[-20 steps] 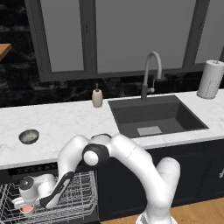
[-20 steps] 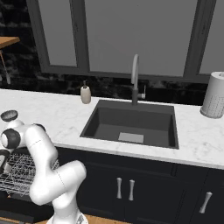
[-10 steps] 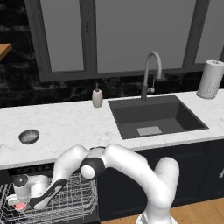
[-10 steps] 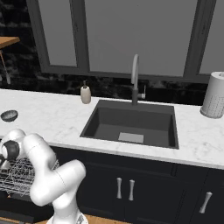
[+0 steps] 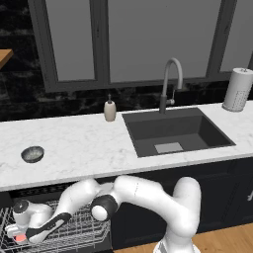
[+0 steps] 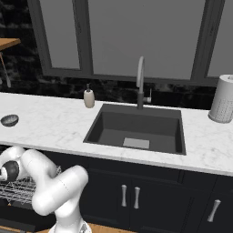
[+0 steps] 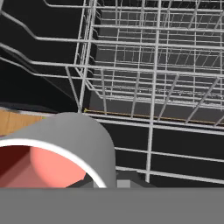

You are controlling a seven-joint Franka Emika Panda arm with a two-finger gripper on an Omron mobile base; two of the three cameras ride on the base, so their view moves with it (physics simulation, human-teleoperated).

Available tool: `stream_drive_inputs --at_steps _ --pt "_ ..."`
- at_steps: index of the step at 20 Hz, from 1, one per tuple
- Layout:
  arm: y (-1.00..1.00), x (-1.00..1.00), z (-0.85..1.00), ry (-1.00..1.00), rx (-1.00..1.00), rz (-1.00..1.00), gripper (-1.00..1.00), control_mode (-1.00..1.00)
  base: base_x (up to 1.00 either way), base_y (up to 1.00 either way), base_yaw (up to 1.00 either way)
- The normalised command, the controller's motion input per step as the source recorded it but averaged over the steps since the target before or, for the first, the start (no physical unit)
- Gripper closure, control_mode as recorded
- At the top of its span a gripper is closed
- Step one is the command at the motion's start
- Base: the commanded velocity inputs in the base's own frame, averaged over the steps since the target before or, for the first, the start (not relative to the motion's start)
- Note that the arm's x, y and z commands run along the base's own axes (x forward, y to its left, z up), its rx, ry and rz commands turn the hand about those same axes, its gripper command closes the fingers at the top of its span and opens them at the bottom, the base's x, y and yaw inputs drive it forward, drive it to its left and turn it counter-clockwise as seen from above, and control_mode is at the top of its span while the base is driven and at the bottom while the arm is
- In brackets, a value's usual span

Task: Pick up the cup and bowl from the counter, place them in the dishwasher, and close the dishwasher door.

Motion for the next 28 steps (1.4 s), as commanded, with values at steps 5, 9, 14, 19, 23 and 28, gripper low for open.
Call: stream_drive_inputs --at_steps 5,9,14,19,23,28 --pt "0.0 0.0 -0.02 0.06 0.0 0.01 1.0 -1.0 0.0 0.0 0.0" --pt "0.0 0.0 0.0 0.0 0.01 0.0 -1.0 -1.0 0.0 0.0 0.0" --pt "0.0 0.0 0.0 0.0 0.0 0.01 -1.0 -1.0 0.0 0.0 0.0" --pt "0.0 0.04 0.06 0.0 0.0 0.01 -1.0 -1.0 0.0 0.0 0.0" --pt "-0.11 -0.24 0.84 -0.07 0.03 0.02 -1.0 -1.0 0.0 0.0 0.0" --pt "-0.18 -0.27 1.0 -0.02 0.06 0.03 -1.0 -1.0 0.0 0.0 0.0"
